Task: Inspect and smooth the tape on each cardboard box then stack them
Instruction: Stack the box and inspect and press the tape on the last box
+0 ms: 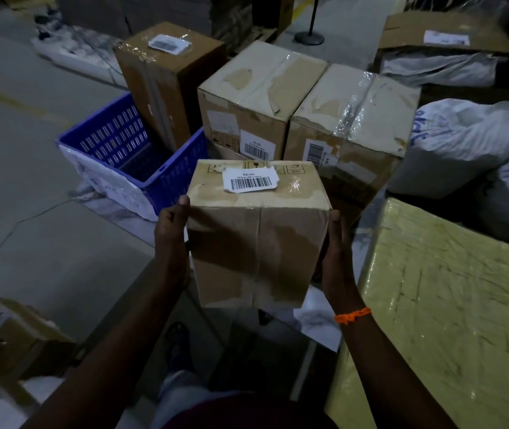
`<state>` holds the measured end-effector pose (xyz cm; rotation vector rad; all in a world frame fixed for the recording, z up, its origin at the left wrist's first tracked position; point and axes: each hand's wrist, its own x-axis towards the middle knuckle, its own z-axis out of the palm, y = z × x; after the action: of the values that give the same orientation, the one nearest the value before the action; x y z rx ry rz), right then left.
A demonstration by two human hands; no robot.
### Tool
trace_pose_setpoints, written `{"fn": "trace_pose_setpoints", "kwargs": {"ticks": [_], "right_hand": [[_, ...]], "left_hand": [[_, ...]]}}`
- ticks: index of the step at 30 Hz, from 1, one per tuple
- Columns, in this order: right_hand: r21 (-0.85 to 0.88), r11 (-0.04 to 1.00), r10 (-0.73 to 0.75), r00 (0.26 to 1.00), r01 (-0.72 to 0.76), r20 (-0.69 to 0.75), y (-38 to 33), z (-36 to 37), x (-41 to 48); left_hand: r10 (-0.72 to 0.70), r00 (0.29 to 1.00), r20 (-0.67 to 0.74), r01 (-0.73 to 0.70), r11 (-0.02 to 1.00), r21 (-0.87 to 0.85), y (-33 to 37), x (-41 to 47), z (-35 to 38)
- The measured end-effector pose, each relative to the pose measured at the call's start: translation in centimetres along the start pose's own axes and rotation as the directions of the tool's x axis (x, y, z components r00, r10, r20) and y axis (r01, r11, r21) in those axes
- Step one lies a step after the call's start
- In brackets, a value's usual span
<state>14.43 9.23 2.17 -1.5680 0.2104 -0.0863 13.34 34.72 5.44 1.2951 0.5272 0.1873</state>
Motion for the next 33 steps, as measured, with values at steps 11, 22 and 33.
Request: {"fn": "trace_pose_setpoints", "kwargs": {"ticks": [11,22,33], "right_hand": [[-0.343,0.837,-0.409,0.904,0.426,0.124,-1.5,-0.9,-2.0],[-0.749,0.118,-0.245,0.75,0.653,0.615,-3.7,-0.4,0.4],[-0.576,0.133,-0.593,0.53,0.807,0.606,-1.7,-2.2,-1.5]], "left_hand": [[0.522,0.653,0.549,-0.752,0.357,0.554,-0.5,-1.3,-2.7],[0.305,0.656,0.69,-0.742,0.095,0.663,-0.1,-1.3,-2.7],[0.476,0.319,0.82,-0.888,-0.152,0.434,-0.5,-1.7,-3.5]]}}
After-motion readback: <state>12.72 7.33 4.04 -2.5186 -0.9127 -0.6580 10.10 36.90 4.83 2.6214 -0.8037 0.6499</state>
